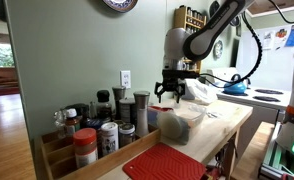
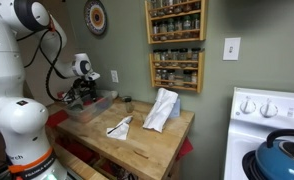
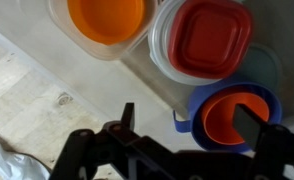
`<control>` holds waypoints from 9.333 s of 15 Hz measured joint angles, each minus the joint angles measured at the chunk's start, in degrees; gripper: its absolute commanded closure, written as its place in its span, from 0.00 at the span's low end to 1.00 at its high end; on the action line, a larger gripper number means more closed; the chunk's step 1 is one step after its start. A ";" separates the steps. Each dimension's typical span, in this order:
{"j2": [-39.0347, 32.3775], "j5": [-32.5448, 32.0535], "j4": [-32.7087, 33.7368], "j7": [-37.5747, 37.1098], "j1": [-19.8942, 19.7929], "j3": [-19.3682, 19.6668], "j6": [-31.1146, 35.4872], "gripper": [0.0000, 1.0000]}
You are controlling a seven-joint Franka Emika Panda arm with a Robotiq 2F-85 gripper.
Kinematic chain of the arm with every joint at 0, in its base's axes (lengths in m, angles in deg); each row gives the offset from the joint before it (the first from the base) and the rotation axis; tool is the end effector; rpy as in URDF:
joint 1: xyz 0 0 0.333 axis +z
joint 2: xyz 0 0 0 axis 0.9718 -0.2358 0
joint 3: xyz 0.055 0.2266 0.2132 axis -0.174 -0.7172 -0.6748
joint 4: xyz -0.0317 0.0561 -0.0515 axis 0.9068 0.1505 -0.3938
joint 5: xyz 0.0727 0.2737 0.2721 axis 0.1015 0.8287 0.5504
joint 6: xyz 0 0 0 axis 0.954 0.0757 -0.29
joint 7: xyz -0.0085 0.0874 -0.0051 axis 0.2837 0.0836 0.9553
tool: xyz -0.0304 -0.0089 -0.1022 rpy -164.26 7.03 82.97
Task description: Remove the blue cup from the clear case, put it on the table, remove the orange cup from the blue cup and put it on the table turned over
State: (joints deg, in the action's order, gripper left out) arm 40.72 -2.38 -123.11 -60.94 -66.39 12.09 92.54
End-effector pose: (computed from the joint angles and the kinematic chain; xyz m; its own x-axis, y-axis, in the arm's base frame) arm 0.4510 0.2638 0.2961 0.8042 -0.5877 0.0889 -0.5863 -0.8089 -0.0437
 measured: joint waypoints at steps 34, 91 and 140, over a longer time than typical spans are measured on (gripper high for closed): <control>-10.94 5.45 11.36 -6.07 9.50 11.13 -3.53 0.98; 5.72 13.05 -16.46 63.34 -12.02 22.05 10.87 0.63; 2.35 12.16 -6.67 42.19 -8.30 19.92 1.38 0.99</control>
State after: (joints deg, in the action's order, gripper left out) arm 43.06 9.78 -129.77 -18.75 -74.69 32.01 93.92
